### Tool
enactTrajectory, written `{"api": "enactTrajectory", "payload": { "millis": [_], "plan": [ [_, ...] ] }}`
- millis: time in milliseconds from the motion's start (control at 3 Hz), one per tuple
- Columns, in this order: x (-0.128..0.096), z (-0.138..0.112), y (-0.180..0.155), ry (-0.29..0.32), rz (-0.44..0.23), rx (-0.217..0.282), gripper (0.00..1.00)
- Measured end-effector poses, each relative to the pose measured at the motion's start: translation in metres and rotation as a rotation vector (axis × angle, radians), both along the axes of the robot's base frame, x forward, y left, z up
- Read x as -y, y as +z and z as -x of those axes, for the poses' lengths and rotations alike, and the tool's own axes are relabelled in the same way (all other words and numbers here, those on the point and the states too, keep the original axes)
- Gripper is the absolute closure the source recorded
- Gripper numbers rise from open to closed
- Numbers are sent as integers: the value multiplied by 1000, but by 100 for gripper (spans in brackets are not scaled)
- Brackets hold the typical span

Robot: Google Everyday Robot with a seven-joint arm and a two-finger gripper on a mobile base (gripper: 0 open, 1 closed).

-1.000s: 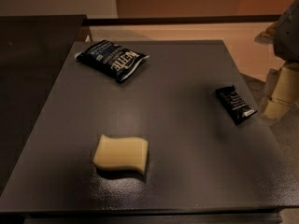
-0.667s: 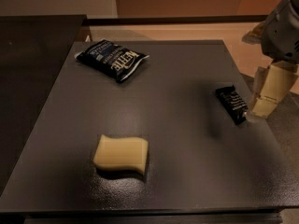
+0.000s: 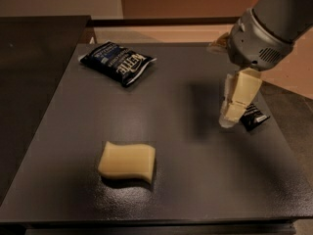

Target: Move sponge near rxbar chocolate

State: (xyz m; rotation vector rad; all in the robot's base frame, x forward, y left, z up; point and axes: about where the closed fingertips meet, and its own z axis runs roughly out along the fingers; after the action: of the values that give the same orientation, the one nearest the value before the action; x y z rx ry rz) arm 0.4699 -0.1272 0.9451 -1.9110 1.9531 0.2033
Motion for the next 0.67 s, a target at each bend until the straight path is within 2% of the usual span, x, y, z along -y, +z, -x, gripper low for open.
{"api": "enactTrajectory", "payload": {
  "millis": [667],
  "plan": [
    [-81, 7, -34, 306, -116, -63, 0]
  ]
}}
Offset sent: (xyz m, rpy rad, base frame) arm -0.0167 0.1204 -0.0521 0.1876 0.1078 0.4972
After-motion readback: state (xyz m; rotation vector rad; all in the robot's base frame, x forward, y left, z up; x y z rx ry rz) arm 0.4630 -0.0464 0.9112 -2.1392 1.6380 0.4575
